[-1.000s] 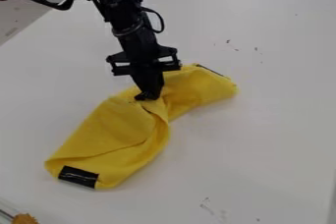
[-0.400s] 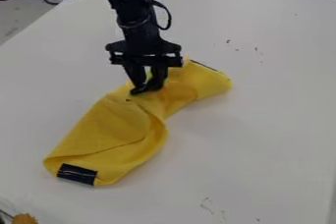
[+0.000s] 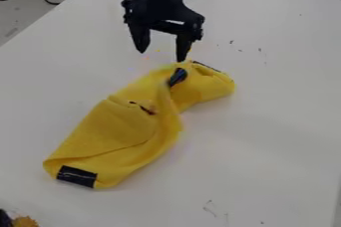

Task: Fold the cloth from top left to bottom right

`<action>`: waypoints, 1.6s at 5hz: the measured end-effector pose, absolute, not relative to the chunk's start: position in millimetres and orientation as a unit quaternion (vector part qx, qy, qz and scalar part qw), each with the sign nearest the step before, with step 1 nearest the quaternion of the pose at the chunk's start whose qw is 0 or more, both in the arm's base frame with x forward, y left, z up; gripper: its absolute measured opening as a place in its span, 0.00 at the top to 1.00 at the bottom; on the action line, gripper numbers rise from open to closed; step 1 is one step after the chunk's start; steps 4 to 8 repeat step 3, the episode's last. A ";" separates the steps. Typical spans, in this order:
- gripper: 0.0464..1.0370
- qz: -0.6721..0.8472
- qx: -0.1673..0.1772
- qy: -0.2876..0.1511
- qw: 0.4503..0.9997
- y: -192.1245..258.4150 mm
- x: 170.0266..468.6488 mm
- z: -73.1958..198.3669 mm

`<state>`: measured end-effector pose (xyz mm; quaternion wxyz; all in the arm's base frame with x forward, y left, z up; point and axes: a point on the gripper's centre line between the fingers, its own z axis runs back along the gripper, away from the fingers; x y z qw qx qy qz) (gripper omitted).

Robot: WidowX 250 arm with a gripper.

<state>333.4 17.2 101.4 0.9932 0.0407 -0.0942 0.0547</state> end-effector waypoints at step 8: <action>0.04 0.029 0.055 -0.101 0.993 6.9 329.9 122.8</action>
